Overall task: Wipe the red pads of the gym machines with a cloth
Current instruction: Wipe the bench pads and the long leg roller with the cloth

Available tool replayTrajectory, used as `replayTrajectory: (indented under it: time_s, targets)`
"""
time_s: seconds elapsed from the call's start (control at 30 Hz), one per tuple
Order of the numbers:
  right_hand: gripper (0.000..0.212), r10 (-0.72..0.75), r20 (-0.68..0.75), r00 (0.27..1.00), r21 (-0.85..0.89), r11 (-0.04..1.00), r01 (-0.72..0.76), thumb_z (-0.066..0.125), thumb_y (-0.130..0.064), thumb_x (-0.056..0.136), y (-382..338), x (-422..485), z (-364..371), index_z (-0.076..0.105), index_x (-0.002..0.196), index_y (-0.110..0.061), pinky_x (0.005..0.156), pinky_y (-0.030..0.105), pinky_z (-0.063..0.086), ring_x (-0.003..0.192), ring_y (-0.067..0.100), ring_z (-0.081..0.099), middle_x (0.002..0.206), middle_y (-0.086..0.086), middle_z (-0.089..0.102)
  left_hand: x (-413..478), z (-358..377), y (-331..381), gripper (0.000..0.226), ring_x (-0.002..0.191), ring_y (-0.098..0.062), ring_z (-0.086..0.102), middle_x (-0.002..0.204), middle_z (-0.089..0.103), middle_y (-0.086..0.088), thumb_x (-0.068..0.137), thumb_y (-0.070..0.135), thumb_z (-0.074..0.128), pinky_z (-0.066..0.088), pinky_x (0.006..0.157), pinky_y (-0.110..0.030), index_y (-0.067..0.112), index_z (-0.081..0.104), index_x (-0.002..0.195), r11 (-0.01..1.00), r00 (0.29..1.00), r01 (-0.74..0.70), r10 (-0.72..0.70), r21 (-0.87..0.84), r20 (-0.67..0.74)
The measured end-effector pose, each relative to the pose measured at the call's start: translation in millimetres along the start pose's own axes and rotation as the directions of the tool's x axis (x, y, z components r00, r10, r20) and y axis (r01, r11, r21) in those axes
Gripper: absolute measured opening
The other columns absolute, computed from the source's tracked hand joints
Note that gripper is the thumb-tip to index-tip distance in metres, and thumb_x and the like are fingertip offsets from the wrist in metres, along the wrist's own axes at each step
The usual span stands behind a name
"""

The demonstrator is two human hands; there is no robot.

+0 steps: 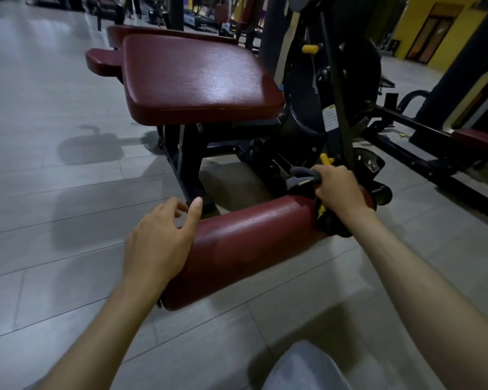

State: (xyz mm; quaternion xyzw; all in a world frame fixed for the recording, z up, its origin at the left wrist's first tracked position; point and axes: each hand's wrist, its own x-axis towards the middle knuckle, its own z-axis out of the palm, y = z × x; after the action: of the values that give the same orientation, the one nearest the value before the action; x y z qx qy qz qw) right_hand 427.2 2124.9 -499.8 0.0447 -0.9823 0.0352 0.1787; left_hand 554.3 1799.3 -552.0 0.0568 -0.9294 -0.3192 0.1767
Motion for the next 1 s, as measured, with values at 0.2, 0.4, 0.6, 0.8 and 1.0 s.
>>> replayTrajectory:
  time_s: [0.2, 0.4, 0.6, 0.8, 1.0]
  targets:
    - [0.033, 0.285, -0.012, 0.958, 0.075, 0.956, -0.283, 0.057, -0.001, 0.087, 89.5, 18.4, 2.6, 0.072, 0.113, -0.014, 0.075, 0.041, 0.049, 0.094, 0.045, 0.064, 0.097, 0.024, 0.071, -0.7, 0.5, 1.5, 0.053, 0.08, -0.009, 0.06, 0.092, 0.065, 0.011, 0.099, 0.073, 0.027, 0.041, 0.061, -0.026, 0.032, 0.061, 0.094, 0.999, 0.996, -0.031, 0.027, -0.041, -0.086]
    - [0.017, 0.13, 0.047, 0.99, 0.147, 0.98, -0.135, 0.058, -0.005, 0.086, 44.8, 5.8, 1.4, 0.065, 0.092, -0.019, 0.071, 0.036, 0.043, 0.088, 0.038, 0.063, 0.087, 0.013, 0.068, 0.3, 2.0, 4.6, 0.055, 0.084, -0.011, 0.062, 0.091, 0.064, 0.013, 0.096, 0.074, 0.026, 0.051, 0.067, -0.033, 0.03, 0.061, 0.092, 0.996, 0.994, -0.051, 0.043, -0.074, -0.105]
    - [0.018, -0.184, 0.33, 0.926, 0.117, 0.981, 0.153, 0.06, -0.014, 0.092, -60.8, 20.1, -9.1, 0.072, 0.102, -0.023, 0.075, 0.036, 0.047, 0.097, 0.031, 0.064, 0.098, 0.008, 0.068, -4.1, 2.4, 7.3, 0.055, 0.084, -0.009, 0.061, 0.095, 0.064, 0.013, 0.096, 0.073, 0.028, 0.039, 0.06, -0.024, 0.029, 0.061, 0.095, 0.995, 0.99, -0.09, 0.095, 0.05, -0.107]
    - [0.032, -0.035, 0.5, 0.865, -0.149, 0.981, 0.126, 0.057, -0.021, 0.095, -117.7, 33.6, 16.8, 0.063, 0.126, -0.012, 0.079, 0.043, 0.047, 0.114, 0.038, 0.059, 0.124, 0.014, 0.061, -10.0, -2.1, 8.7, 0.056, 0.08, -0.011, 0.062, 0.09, 0.065, 0.012, 0.095, 0.072, 0.03, 0.037, 0.058, -0.02, 0.028, 0.064, 0.093, 0.998, 0.986, -0.07, 0.069, 0.001, -0.154]
    - [0.011, -0.103, 0.171, 0.98, 0.053, 0.994, 0.095, 0.056, -0.019, 0.094, -71.6, -23.7, -12.8, 0.066, 0.097, -0.02, 0.069, 0.034, 0.041, 0.088, 0.033, 0.06, 0.089, 0.008, 0.062, -11.2, -7.0, 8.7, 0.041, 0.083, -0.008, 0.06, 0.086, 0.064, 0.015, 0.099, 0.065, 0.045, 0.033, 0.061, -0.019, 0.029, 0.065, 0.092, 0.975, 0.983, 0.051, -0.088, -0.215, -0.164]
